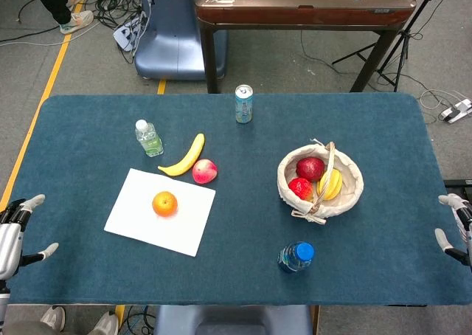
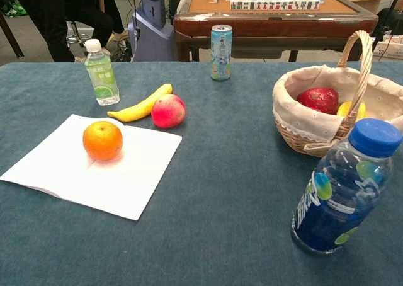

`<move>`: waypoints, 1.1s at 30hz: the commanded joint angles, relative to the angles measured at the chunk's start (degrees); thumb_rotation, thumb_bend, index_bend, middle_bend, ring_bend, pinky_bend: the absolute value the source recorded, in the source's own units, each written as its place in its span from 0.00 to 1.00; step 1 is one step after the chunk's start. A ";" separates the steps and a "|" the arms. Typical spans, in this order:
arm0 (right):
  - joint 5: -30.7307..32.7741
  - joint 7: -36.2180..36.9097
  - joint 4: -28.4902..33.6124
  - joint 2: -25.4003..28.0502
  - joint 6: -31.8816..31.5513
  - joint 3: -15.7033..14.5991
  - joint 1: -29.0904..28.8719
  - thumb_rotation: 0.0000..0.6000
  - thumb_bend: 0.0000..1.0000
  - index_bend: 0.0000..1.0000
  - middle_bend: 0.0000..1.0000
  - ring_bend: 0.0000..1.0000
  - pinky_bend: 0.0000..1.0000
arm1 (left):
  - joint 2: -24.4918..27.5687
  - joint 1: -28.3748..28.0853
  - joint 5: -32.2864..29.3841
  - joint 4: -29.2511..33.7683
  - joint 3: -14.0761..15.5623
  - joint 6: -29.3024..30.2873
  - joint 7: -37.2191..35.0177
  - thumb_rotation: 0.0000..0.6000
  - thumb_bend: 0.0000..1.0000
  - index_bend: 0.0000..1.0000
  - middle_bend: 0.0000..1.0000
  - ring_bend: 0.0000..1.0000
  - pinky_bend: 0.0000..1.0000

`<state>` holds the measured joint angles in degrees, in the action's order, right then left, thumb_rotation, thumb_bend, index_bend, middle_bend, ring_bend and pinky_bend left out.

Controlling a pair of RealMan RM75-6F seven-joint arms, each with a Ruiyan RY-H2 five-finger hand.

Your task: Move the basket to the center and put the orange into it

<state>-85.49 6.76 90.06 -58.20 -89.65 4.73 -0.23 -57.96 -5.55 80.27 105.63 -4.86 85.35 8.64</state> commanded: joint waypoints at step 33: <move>-1.77 -9.57 7.14 4.76 17.79 4.40 -15.51 1.00 0.29 0.09 0.08 0.10 0.27 | 0.21 0.86 -0.72 -0.05 0.30 0.44 0.01 1.00 0.12 0.19 0.22 0.15 0.21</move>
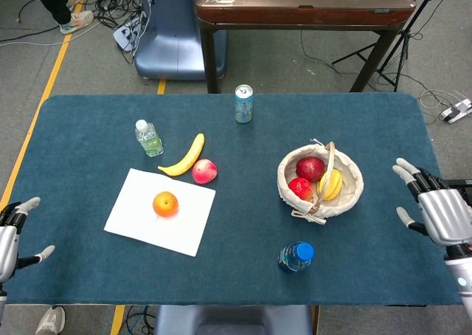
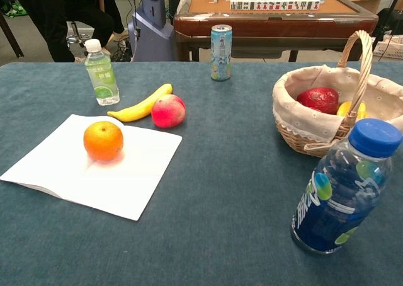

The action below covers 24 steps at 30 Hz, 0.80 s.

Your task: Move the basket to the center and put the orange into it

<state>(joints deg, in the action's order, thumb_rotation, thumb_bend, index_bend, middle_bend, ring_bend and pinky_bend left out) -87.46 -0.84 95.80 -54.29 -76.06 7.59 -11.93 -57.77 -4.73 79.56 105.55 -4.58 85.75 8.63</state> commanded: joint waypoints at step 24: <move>2.03 -7.68 -5.25 -7.03 24.64 4.34 -24.90 1.00 0.11 0.11 0.18 0.11 0.25 | 1.71 1.65 -0.04 2.56 0.39 1.86 1.33 1.00 0.12 0.19 0.22 0.15 0.21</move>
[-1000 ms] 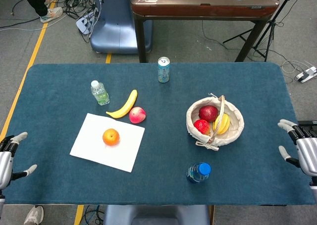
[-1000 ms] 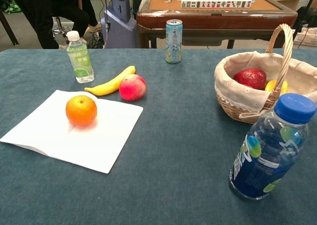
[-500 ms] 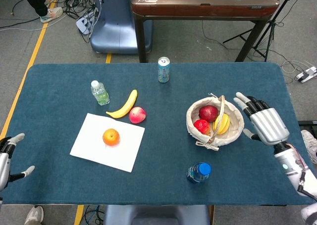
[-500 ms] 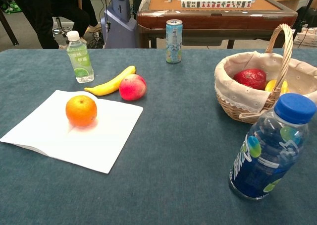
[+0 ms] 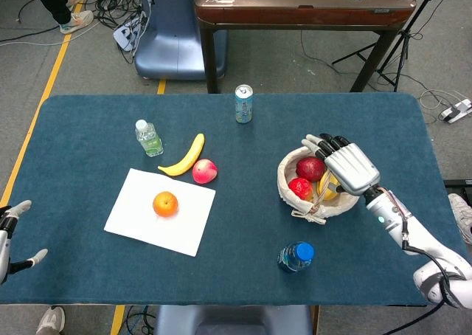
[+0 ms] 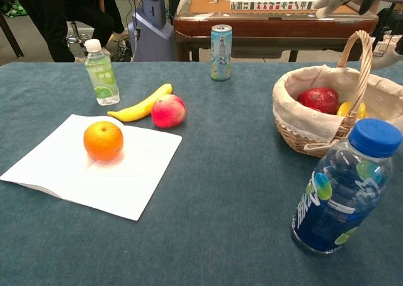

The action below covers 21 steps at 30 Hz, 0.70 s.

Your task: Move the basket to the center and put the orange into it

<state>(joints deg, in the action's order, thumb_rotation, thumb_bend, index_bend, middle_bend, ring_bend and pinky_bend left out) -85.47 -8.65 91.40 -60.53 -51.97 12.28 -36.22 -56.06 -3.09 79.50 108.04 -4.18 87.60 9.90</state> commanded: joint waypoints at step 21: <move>4.11 0.30 -8.87 -6.99 2.39 -2.15 -4.02 1.00 0.21 0.59 0.57 0.56 0.57 | -0.30 -0.23 -0.55 0.70 -0.07 -0.72 1.00 1.00 0.12 0.19 0.22 0.15 0.21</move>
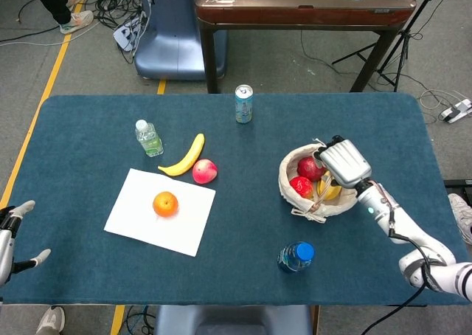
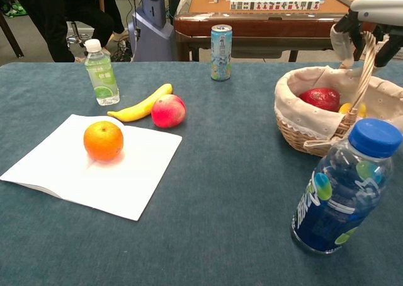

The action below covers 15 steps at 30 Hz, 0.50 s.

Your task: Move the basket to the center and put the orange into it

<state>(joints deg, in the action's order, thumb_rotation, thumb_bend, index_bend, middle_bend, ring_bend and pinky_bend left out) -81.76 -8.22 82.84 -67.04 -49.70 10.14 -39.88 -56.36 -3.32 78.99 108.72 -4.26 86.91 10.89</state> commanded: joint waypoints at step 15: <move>3.96 -0.61 2.02 -0.33 0.55 0.87 -2.16 1.00 0.21 0.70 0.68 0.72 0.83 | -0.02 0.44 -0.52 -1.32 0.06 -0.10 -1.80 1.00 0.12 0.19 0.22 0.15 0.21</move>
<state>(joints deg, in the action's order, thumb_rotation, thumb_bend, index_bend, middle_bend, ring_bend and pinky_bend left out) -78.14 -9.03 84.37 -67.73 -48.90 10.66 -41.91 -56.36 -2.89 78.52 107.46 -4.19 86.85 9.16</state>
